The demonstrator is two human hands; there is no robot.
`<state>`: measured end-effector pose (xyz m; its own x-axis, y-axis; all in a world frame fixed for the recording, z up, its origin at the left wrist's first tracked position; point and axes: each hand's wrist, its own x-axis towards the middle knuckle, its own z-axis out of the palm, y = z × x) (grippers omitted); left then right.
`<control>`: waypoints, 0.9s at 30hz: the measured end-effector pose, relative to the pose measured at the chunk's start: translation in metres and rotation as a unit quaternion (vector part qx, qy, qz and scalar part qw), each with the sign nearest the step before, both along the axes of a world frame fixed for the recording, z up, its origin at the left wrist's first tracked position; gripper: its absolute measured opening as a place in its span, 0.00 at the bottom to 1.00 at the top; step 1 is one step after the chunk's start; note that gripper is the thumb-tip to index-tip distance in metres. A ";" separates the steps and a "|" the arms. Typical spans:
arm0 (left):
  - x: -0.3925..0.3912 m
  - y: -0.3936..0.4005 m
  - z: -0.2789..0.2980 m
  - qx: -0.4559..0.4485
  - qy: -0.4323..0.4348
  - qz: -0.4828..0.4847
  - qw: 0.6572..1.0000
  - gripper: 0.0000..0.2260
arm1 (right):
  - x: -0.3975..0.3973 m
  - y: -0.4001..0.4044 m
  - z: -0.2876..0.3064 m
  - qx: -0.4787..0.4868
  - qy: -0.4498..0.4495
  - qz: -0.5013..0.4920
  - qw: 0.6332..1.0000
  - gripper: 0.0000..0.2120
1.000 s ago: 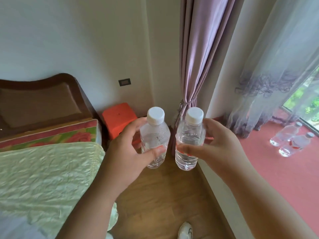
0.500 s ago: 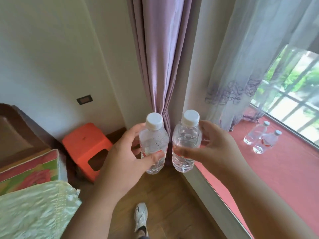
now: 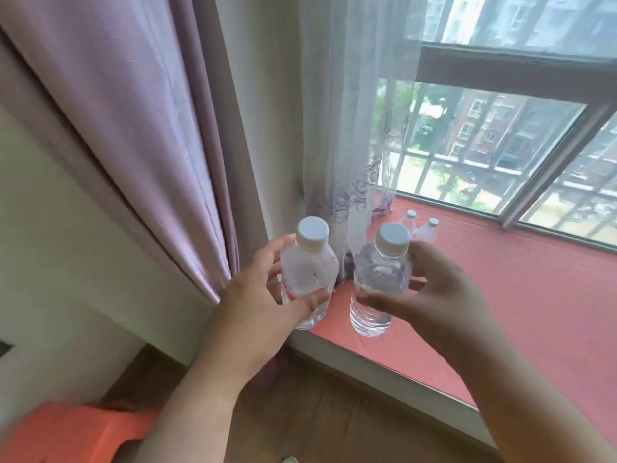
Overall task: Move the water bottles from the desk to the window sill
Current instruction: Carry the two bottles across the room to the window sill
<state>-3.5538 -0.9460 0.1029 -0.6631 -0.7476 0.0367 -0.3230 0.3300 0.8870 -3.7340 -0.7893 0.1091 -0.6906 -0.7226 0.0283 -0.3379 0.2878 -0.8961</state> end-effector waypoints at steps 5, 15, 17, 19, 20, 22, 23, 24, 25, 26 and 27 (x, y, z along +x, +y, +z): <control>-0.037 -0.020 -0.011 0.036 -0.011 -0.084 0.996 0.32 | -0.007 0.014 -0.016 0.026 -0.011 -0.088 0.996 0.31; -0.121 -0.020 -0.032 0.039 -0.066 -0.161 0.984 0.38 | -0.065 0.034 -0.039 0.040 -0.054 -0.161 0.985 0.29; -0.138 -0.018 -0.034 0.038 -0.076 -0.159 0.984 0.38 | -0.085 0.034 -0.044 0.034 -0.066 -0.162 0.984 0.29; -0.155 -0.016 -0.035 0.040 -0.086 -0.161 0.982 0.37 | -0.103 0.033 -0.048 0.028 -0.071 -0.166 0.983 0.31; -0.163 -0.016 -0.034 0.037 -0.091 -0.161 0.982 0.36 | -0.113 0.032 -0.051 0.027 -0.074 -0.167 0.983 0.33; -0.181 -0.016 -0.034 0.031 -0.096 -0.153 0.983 0.34 | -0.133 0.030 -0.055 0.024 -0.084 -0.167 0.982 0.35; -0.189 -0.016 -0.035 0.030 -0.097 -0.148 0.984 0.34 | -0.142 0.029 -0.056 0.022 -0.087 -0.164 0.982 0.35; -0.197 -0.015 -0.037 0.029 -0.099 -0.145 0.984 0.34 | -0.152 0.029 -0.059 0.020 -0.089 -0.160 0.983 0.35; -0.204 -0.015 -0.040 0.027 -0.102 -0.144 0.984 0.34 | -0.161 0.029 -0.061 0.018 -0.091 -0.156 0.983 0.34; -0.211 -0.014 -0.044 0.025 -0.105 -0.143 0.984 0.35 | -0.169 0.029 -0.063 0.015 -0.092 -0.153 0.984 0.34; -0.217 -0.012 -0.048 0.027 -0.106 -0.139 0.984 0.35 | -0.177 0.029 -0.066 0.013 -0.095 -0.152 0.984 0.33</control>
<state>-3.7705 -0.9582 0.0553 -0.8302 -0.5341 -0.1595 -0.4073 0.3860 0.8277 -3.9111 -0.7601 0.0430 -0.8659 -0.4808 -0.1376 -0.0599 0.3728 -0.9260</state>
